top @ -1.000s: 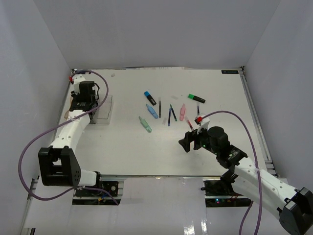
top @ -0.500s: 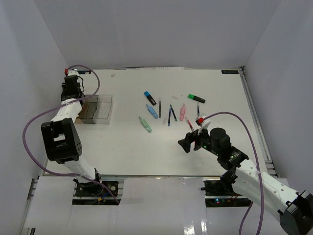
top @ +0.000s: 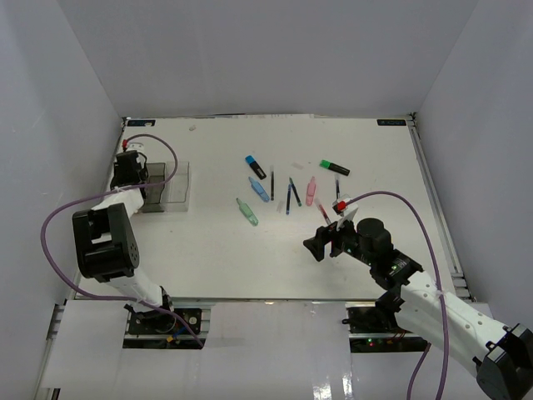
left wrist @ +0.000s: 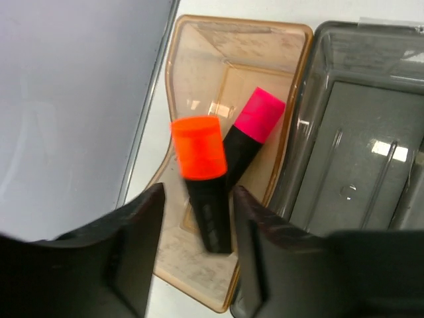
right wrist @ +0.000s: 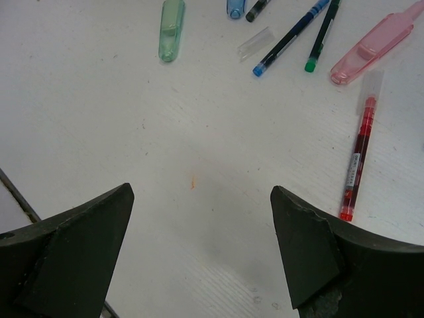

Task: Sort the stationery into containers
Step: Place the pen in the storage box.

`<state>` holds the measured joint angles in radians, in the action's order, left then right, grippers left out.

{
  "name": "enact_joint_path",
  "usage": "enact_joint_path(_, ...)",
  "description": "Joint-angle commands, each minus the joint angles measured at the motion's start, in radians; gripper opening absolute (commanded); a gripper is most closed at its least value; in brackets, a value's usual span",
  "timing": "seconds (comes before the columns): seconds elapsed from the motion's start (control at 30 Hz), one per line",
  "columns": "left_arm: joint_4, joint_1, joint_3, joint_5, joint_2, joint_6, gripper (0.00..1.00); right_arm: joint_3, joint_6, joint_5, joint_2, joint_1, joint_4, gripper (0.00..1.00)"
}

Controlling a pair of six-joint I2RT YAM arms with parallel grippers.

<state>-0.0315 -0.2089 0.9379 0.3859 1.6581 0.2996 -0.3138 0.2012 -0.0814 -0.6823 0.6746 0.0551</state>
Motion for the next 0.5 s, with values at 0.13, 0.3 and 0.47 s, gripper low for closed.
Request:
enact_joint_path(0.13,-0.004,-0.014,0.071,-0.048,-0.104,-0.095,0.71,0.002,-0.011,0.0,0.01,0.003,0.045,0.9)
enact_joint_path(0.3,0.093,-0.011,0.157,-0.136,-0.162,-0.299,0.81,0.001,-0.013,0.008,0.004,0.005,0.045,0.9)
enact_joint_path(0.47,0.191,0.121,0.205,-0.19,-0.228,-0.609,0.88,-0.001,-0.011,0.017,-0.006,0.003,0.043,0.9)
